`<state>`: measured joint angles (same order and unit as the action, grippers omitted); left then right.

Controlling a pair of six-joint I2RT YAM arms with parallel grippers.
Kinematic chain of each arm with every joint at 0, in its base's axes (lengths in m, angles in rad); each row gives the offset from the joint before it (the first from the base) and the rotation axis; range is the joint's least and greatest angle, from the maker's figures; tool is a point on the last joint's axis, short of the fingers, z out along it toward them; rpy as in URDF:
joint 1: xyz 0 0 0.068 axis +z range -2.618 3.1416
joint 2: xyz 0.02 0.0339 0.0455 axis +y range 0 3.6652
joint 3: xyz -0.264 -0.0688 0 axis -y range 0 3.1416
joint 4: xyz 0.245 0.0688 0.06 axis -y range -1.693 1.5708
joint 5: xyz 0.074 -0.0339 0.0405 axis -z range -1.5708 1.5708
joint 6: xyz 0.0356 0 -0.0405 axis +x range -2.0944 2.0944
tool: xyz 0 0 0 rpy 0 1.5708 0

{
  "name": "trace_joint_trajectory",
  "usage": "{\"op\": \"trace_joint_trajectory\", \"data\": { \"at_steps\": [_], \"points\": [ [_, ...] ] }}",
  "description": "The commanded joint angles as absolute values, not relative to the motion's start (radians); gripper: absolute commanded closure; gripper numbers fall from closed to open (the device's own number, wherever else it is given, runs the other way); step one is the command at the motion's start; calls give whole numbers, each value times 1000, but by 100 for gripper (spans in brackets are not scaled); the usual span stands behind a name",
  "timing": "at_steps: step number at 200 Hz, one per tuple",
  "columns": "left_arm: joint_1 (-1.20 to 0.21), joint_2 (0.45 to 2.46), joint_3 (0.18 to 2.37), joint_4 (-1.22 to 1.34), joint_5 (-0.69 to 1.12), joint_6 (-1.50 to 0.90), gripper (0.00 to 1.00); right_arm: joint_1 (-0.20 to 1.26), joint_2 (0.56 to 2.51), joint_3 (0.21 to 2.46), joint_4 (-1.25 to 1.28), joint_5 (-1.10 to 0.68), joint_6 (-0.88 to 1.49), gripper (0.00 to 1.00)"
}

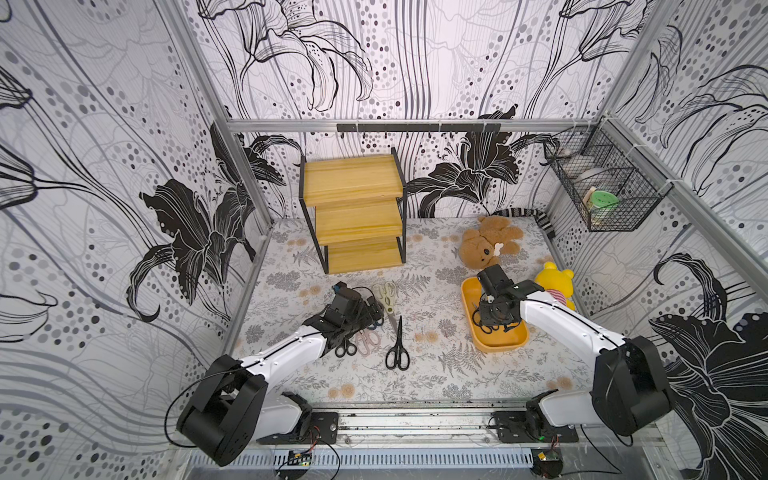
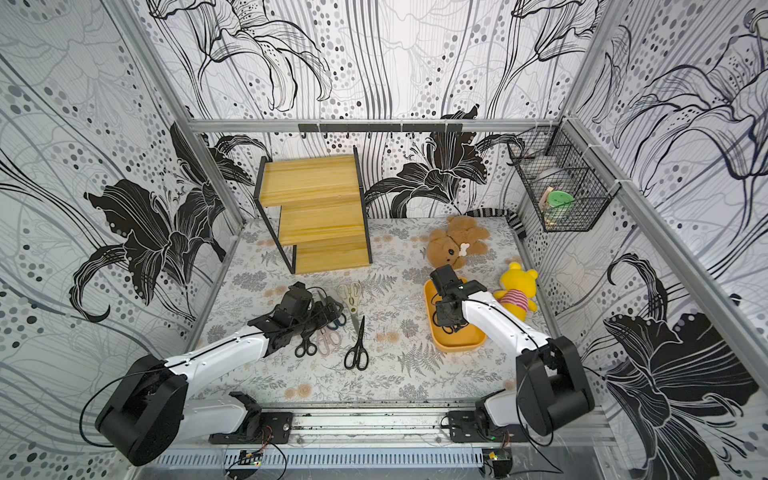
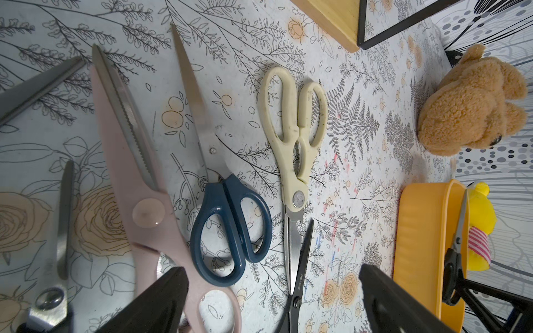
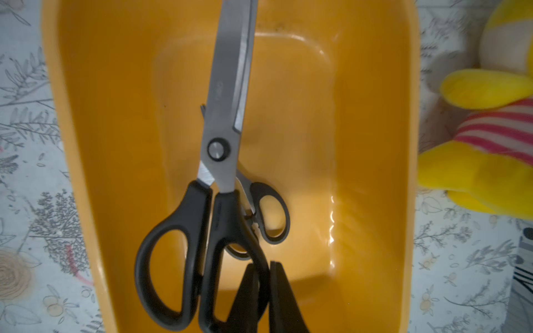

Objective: Put the scissors into the storage box
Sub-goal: Place the scissors in the storage box.

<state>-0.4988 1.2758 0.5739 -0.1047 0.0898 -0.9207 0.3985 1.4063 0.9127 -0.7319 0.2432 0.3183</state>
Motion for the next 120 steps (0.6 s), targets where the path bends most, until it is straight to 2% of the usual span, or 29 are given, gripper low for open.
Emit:
{"op": "trace_joint_trajectory", "data": {
  "at_steps": [1, 120],
  "points": [
    [-505, 1265, 574, -68, 81, -924, 2, 396, 1406, 887, -724, 198, 354, 100],
    [-507, 1254, 563, -62, 78, -930, 2, 396, 1510, 852, -569, 37, 386, 97]
  ]
}}
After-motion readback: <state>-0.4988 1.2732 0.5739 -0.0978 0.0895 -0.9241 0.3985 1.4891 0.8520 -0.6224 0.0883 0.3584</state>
